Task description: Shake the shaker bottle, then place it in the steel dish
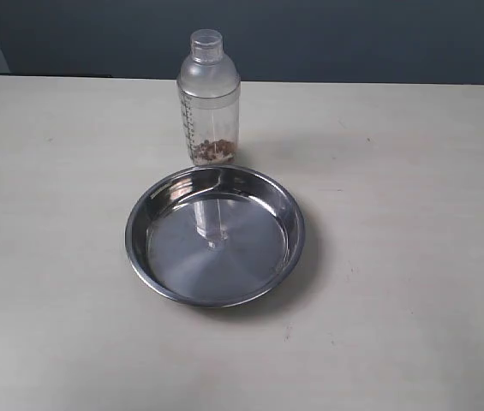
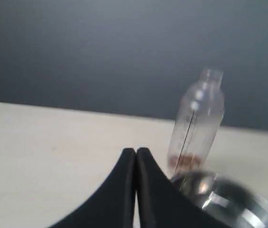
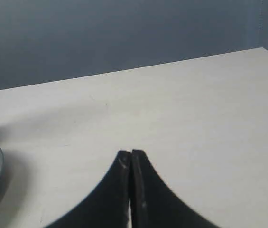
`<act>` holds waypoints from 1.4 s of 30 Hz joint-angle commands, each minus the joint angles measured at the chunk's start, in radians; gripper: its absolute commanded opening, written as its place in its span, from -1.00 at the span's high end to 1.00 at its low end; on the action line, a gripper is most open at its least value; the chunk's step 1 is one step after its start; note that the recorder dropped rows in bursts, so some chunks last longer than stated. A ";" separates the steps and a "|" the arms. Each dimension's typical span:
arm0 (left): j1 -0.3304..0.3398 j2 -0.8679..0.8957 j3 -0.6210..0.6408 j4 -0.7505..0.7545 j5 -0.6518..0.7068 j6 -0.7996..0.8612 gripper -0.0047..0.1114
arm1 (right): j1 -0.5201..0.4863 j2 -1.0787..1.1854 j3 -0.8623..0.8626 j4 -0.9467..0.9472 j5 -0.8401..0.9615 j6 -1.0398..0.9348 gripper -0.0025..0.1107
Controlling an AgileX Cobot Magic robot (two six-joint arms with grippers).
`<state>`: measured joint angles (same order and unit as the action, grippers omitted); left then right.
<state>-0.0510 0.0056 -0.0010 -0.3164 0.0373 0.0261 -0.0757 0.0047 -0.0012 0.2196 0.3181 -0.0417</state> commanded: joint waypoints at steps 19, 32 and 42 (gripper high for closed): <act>0.000 -0.006 0.001 -0.286 -0.269 -0.340 0.91 | -0.003 -0.005 0.001 -0.001 -0.010 -0.002 0.97; -0.002 -0.003 -0.102 -0.075 -0.208 -0.339 0.91 | -0.003 -0.005 0.001 -0.001 -0.010 -0.002 0.97; -0.002 0.744 -0.537 0.631 -0.541 -0.546 0.91 | -0.003 -0.005 0.001 -0.001 -0.010 -0.002 0.97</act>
<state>-0.0510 0.5610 -0.4595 0.1235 -0.4328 -0.3801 -0.0757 0.0047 -0.0012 0.2196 0.3181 -0.0417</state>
